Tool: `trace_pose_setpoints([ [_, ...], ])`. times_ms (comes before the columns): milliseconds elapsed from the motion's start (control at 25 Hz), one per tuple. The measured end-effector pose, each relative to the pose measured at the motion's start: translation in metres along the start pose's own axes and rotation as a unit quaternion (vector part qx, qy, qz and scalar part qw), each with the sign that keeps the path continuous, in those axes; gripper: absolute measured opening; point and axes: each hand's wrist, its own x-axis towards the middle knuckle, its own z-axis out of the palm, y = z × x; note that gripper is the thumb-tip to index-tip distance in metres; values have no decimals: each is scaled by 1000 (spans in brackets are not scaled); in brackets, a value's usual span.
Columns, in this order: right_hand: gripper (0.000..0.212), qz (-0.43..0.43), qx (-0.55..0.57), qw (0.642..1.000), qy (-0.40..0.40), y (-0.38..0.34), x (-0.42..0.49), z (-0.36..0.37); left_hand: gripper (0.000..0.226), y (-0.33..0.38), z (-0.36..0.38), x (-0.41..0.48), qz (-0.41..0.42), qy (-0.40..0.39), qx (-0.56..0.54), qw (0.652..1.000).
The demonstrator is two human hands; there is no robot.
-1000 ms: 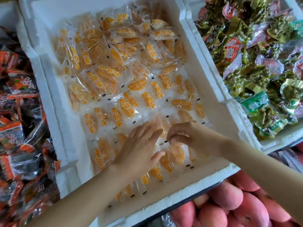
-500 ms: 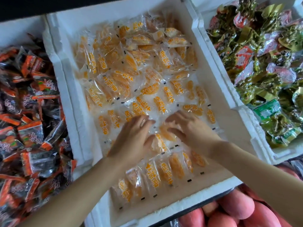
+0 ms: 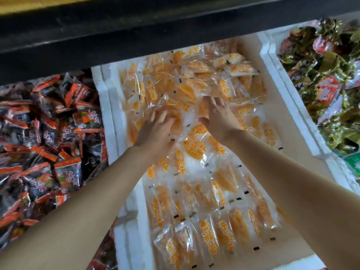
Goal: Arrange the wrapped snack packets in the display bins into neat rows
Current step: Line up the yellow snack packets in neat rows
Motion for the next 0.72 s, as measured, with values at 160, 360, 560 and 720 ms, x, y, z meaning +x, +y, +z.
trace_pose_setpoints([
  [160, 38, 48, 81, 994, 59, -1, 11, -1, 55, -12, -8, 5, 24, 8, -34, 999],
  [360, 33, 66, 147, 978, 130, 0, -6, -15, 37, -15, -10, 3, 49, 72, -76, 993],
  [560, 25, 83, 206, 964, 144, 5, -49, -28, 33, -4, -14, -13, 40, 197, -164, 966],
  [720, 31, 165, 240, 952, 97, 12, -66, -31, 34, 17, -8, -35, 58, 242, -245, 937],
])
